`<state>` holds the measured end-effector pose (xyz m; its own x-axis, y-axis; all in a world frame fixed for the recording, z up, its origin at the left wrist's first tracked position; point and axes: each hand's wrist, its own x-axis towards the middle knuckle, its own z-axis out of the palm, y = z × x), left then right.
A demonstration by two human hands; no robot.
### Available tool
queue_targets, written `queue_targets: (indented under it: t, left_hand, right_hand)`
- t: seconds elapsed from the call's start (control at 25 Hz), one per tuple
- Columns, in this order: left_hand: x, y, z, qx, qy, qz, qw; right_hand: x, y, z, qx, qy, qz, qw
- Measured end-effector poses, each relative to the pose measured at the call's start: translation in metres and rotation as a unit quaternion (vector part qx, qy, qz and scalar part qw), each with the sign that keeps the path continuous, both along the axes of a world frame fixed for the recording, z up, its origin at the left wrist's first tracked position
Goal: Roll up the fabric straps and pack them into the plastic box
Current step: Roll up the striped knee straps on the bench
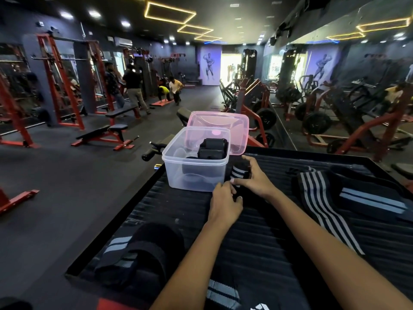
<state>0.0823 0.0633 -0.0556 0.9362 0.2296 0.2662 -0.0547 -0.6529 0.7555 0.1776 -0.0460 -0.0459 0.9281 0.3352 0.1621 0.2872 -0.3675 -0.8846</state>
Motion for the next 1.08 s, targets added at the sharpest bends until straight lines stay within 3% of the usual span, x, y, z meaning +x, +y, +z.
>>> queue_targets:
  t: [0.28,0.56,0.72,0.92,1.08]
  left_hand:
    - [0.000,-0.001,0.000,0.005,-0.003,-0.001,1.000]
    - [0.000,0.001,0.002,0.004,-0.009,0.005,1.000]
    - [-0.001,-0.001,0.000,0.016,-0.002,-0.005,1.000]
    - [0.001,-0.002,-0.002,0.021,0.003,-0.010,1.000]
    - [0.001,-0.002,-0.004,0.028,0.003,-0.014,0.999]
  right_hand:
    - [0.002,-0.011,-0.006,-0.011,0.013,-0.022,1.000]
    - [0.005,0.000,-0.009,0.172,0.091,-0.085,0.977]
    - [0.002,-0.008,-0.018,0.112,0.062,-0.117,0.985]
    - [0.005,-0.038,-0.002,-0.016,0.033,-0.022,0.999]
    - [0.006,-0.031,-0.010,-0.008,0.006,-0.013,1.000]
